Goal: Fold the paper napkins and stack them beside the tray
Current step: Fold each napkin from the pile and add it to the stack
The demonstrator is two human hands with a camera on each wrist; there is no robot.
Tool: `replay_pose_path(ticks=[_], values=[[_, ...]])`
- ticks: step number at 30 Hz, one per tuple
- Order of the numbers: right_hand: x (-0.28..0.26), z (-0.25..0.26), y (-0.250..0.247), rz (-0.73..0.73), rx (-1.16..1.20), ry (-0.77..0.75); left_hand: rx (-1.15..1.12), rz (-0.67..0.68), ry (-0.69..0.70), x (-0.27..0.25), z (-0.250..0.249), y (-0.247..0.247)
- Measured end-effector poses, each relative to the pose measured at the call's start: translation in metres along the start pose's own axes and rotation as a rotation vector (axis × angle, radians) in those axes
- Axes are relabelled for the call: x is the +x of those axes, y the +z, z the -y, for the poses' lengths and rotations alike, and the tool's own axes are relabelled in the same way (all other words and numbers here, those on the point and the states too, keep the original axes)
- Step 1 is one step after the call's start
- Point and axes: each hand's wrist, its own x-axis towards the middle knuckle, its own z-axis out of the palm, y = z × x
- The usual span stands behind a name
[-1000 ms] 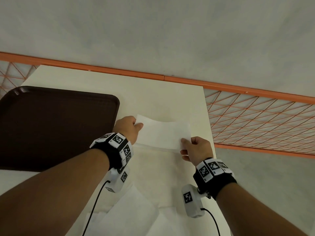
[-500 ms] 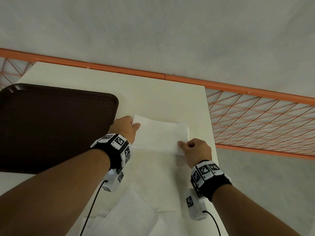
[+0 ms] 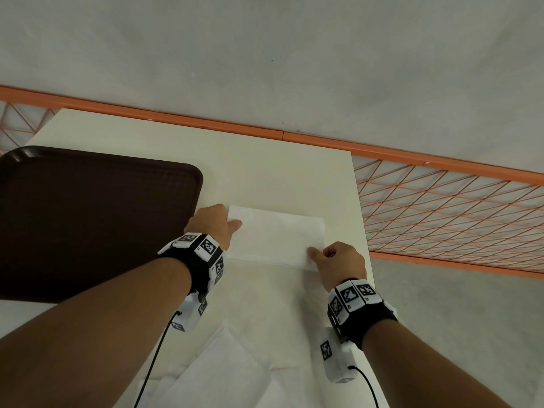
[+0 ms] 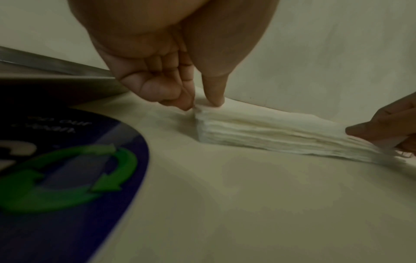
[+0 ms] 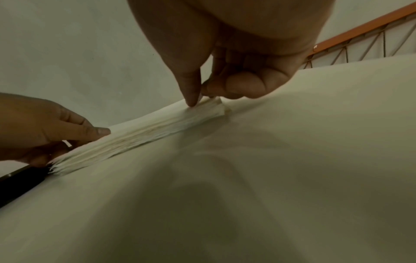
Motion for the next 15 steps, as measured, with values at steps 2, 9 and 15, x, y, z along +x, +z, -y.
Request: replay_pose_path(ticks=[2, 9, 15], values=[[-0.001, -0.001, -0.001, -0.002, 0.006, 0.01, 0.014, 0.006, 0.009, 0.0, -0.001, 0.0], [-0.02, -0.006, -0.009, -0.027, 0.07, 0.018, 0.03, -0.025, 0.021, -0.011, 0.001, -0.005], [-0.074, -0.028, -0.004, 0.07, 0.056, -0.174, -0.043, 0.082, 0.385, -0.061, 0.012, -0.003]])
